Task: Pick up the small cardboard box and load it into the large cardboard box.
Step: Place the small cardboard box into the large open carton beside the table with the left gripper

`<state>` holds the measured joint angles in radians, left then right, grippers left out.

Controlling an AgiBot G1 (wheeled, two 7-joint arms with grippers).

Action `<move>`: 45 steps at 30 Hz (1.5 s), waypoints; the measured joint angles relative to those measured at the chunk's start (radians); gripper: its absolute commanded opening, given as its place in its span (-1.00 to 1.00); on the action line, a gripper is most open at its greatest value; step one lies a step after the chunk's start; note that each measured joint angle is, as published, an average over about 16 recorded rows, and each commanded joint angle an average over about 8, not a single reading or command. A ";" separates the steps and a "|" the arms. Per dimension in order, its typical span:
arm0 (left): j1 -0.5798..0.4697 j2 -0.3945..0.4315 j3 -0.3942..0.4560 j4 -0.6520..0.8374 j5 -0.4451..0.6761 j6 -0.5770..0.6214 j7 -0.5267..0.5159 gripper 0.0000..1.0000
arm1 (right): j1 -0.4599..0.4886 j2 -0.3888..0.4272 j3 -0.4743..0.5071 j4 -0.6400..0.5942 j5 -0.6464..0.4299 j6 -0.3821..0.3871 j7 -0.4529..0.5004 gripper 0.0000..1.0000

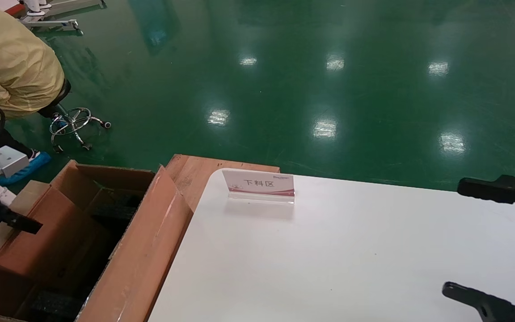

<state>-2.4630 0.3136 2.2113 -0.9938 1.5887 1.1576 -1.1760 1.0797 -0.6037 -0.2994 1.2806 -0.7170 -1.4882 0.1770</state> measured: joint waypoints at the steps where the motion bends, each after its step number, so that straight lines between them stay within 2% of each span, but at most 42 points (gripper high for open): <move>1: 0.001 0.000 0.000 0.000 -0.001 0.000 -0.001 0.16 | 0.000 0.000 0.000 0.000 0.000 0.000 0.000 1.00; 4: 0.004 0.000 0.001 0.001 -0.004 -0.001 -0.002 0.87 | 0.000 0.000 0.000 0.000 0.000 0.000 0.000 1.00; 5: 0.004 0.000 0.001 0.002 -0.005 -0.001 -0.002 1.00 | 0.000 0.000 0.000 0.000 0.000 0.000 0.000 1.00; 33: -0.002 0.000 -0.005 -0.010 -0.002 -0.009 0.005 1.00 | 0.000 0.000 0.000 0.000 0.000 0.000 0.000 1.00; 39: -0.018 0.009 -0.025 -0.054 -0.007 -0.051 0.040 1.00 | 0.000 0.000 0.000 0.000 0.000 0.000 0.000 1.00; 45: -0.035 0.021 -0.065 -0.126 -0.031 -0.149 0.108 1.00 | 0.000 0.000 -0.001 -0.001 0.000 0.000 0.000 1.00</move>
<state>-2.4975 0.3344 2.1464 -1.1195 1.5576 1.0084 -1.0680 1.0800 -0.6036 -0.3001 1.2798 -0.7166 -1.4881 0.1765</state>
